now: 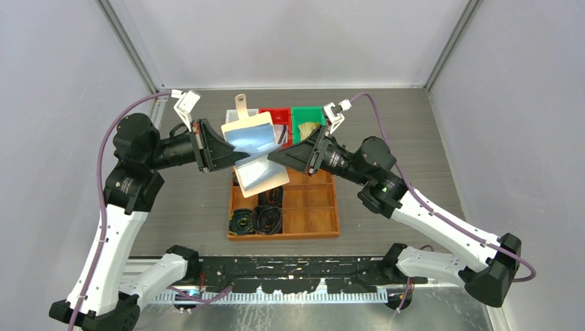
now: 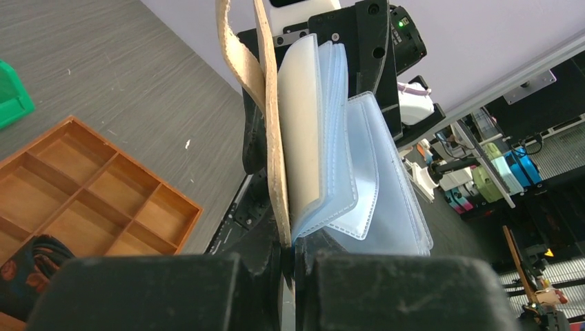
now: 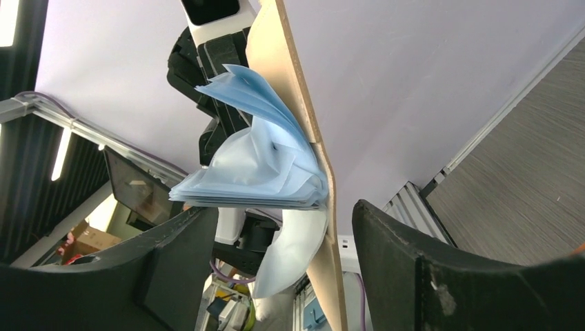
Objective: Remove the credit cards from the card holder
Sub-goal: Open the card holder.
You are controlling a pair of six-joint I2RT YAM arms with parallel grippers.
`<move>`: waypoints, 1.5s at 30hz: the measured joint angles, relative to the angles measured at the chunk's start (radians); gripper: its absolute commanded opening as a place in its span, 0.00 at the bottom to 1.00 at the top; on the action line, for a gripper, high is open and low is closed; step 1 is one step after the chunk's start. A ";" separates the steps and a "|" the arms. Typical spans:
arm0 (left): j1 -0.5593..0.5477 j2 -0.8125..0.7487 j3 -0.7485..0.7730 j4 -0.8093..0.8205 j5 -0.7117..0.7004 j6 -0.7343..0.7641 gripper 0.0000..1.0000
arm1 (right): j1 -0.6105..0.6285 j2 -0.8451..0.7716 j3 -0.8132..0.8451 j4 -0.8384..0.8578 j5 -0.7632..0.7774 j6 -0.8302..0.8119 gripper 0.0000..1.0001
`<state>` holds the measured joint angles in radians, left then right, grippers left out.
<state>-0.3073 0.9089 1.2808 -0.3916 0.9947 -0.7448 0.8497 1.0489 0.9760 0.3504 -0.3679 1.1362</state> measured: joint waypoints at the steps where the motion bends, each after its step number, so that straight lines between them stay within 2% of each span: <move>1: 0.000 -0.001 0.000 0.000 0.002 0.003 0.00 | 0.000 0.000 0.000 0.003 -0.002 0.002 0.77; 5: 0.000 -0.005 0.000 0.000 0.002 0.019 0.00 | 0.000 0.000 0.000 0.004 -0.003 0.003 0.72; 9: 0.001 -0.005 0.000 -0.001 0.002 0.020 0.01 | 0.000 0.014 0.003 0.022 -0.005 0.019 0.51; 13: 0.009 -0.006 0.000 0.003 -0.002 0.024 0.26 | 0.001 0.047 0.006 0.064 -0.008 0.053 0.29; 16: 0.008 -0.009 0.000 0.000 0.002 0.049 0.60 | 0.001 0.066 0.004 0.104 0.000 0.085 0.16; 18: 0.008 -0.008 0.000 -0.019 -0.001 0.069 0.79 | 0.001 0.065 -0.007 0.145 -0.001 0.107 0.08; 21: 0.010 -0.008 0.001 -0.060 -0.016 0.113 0.89 | 0.004 0.039 -0.024 0.184 -0.005 0.119 0.01; 26: 0.013 -0.008 0.042 -0.141 -0.039 0.189 0.92 | 0.005 -0.002 -0.056 0.158 0.000 0.113 0.01; 31: 0.041 -0.011 0.064 -0.159 -0.055 0.217 0.90 | 0.005 -0.052 -0.032 -0.011 -0.006 0.035 0.01; 38: 0.054 -0.011 0.036 -0.063 0.012 0.095 0.88 | 0.005 -0.072 0.126 -0.297 -0.062 -0.136 0.01; 45: 0.055 0.003 -0.018 0.058 0.109 -0.040 0.83 | 0.005 -0.060 0.250 -0.515 -0.117 -0.292 0.01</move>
<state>-0.2527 0.9119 1.2633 -0.3340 1.1038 -0.7849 0.8543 0.9890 1.2259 -0.1642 -0.4850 0.8444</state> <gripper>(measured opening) 0.837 0.050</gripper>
